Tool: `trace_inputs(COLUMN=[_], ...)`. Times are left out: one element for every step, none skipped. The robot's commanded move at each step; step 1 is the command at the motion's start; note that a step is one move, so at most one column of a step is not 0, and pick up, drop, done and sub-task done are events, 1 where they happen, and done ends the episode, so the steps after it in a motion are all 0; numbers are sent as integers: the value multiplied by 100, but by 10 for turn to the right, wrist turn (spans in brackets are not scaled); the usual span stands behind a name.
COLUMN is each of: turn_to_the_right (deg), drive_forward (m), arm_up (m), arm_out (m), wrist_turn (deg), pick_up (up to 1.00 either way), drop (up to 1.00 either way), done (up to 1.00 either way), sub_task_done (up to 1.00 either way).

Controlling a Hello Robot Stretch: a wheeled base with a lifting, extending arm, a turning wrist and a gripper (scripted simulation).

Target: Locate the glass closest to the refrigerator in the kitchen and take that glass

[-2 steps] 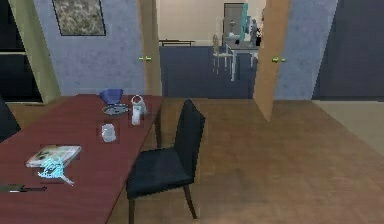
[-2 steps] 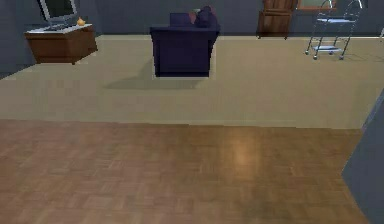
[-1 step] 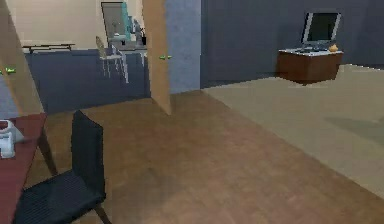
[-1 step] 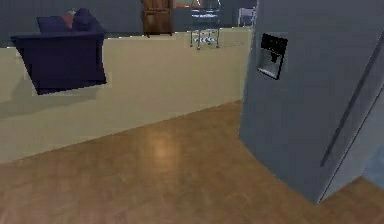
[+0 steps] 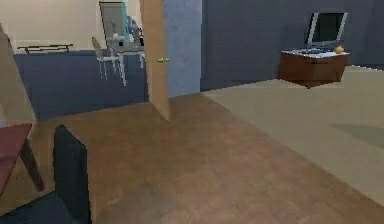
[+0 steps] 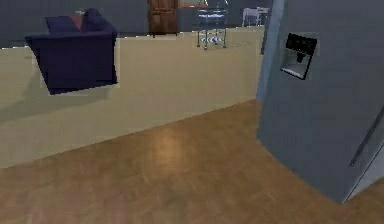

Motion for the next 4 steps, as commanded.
trace_inputs(turn_to_the_right=[90, 0, 450, 450], drive_forward=[0, 45, 0, 0], arm_up=[0, 0, 0, 0], arm_out=[0, 0, 0, 0], wrist_turn=[0, 0, 0, 0], pick_up=[0, 0, 0, 0], drop=[0, 0, 0, 0], done=[0, 0, 0, 0], sub_task_done=[0, 0, 0, 0])
